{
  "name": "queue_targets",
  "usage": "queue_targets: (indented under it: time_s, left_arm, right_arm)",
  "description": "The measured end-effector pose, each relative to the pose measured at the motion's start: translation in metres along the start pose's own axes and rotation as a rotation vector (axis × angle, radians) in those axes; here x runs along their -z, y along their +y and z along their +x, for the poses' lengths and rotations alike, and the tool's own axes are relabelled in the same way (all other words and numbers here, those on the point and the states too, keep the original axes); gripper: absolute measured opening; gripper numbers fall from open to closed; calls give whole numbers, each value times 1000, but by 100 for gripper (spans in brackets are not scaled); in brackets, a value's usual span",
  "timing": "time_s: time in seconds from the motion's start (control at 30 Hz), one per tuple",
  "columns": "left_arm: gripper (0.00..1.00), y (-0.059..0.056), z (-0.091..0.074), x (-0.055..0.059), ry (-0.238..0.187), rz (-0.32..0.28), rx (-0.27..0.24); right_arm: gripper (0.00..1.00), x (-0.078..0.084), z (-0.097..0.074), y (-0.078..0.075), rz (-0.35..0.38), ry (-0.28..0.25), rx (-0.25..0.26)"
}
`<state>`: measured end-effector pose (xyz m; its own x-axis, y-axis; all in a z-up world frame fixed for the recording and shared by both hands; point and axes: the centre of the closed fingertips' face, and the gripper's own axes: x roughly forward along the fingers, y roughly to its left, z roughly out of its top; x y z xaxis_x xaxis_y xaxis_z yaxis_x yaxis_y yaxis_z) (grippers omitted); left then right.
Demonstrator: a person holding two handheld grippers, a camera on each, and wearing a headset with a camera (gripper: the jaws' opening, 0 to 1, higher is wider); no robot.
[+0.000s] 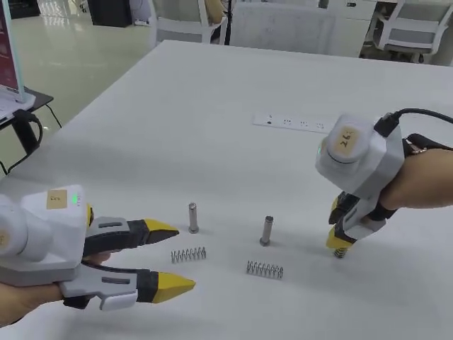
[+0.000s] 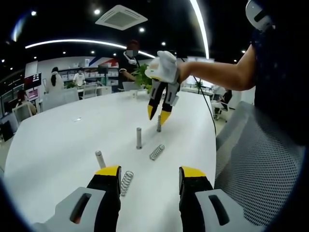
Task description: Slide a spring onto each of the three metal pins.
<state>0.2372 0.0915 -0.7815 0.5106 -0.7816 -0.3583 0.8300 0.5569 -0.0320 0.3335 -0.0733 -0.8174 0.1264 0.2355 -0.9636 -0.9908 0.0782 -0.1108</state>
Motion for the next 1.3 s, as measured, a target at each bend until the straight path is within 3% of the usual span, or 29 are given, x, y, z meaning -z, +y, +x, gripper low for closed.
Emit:
queue_targets:
  time_s: [0.67,1.3]
  left_arm:
    - [42,-1,-2,-4,3,11,3]
    - [42,-1,-4,-5,3,24,-1]
  right_arm:
    - [21,-30,0,20,-73,-29,-12]
    - [19,-50,15,51,-125,-47,-72]
